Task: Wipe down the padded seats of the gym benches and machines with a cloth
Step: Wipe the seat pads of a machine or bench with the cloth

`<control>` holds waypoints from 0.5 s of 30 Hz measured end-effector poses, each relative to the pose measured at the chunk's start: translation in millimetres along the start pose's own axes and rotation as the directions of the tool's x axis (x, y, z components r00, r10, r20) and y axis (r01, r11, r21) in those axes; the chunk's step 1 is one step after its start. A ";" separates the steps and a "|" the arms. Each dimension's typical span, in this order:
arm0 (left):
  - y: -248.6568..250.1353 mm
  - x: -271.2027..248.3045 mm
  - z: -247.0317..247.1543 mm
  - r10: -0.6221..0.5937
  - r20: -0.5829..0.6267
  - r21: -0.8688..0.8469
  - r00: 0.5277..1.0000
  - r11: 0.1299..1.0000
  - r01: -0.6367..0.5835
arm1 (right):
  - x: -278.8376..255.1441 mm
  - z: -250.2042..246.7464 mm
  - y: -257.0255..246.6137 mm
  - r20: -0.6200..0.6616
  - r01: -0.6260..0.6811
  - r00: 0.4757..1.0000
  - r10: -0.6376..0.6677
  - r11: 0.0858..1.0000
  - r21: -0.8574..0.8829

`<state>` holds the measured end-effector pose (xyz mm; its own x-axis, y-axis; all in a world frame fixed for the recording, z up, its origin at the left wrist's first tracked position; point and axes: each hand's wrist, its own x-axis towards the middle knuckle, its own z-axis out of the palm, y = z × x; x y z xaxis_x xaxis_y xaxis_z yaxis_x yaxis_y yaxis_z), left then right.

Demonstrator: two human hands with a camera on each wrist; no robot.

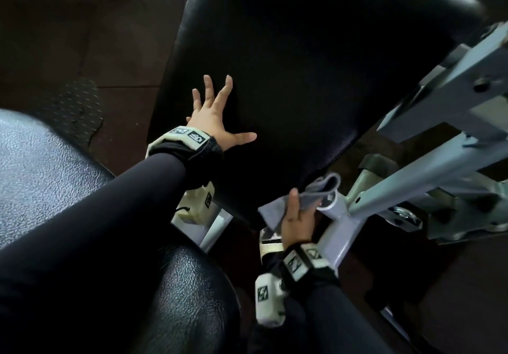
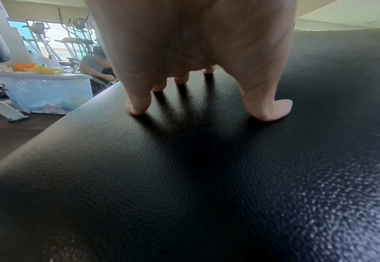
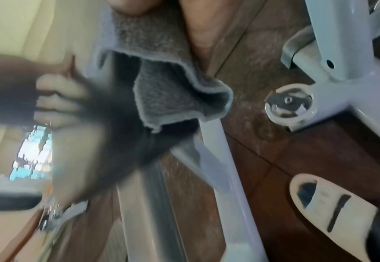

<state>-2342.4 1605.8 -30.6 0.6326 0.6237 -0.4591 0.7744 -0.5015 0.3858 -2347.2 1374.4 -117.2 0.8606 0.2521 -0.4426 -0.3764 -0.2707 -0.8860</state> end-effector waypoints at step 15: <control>32.7 -12.0 -14.2 -0.146 0.077 0.253 0.986 0.960 0.123 | 88.9 -94.8 -161.4 0.052 0.134 0.991 -0.124 0.931 -0.341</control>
<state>-2324.8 1590.4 -1.1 0.5116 0.6426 -0.5704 0.8234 -0.5563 0.1118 -2177.4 1352.4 -0.5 0.8816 0.3314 -0.3360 -0.1180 -0.5346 -0.8368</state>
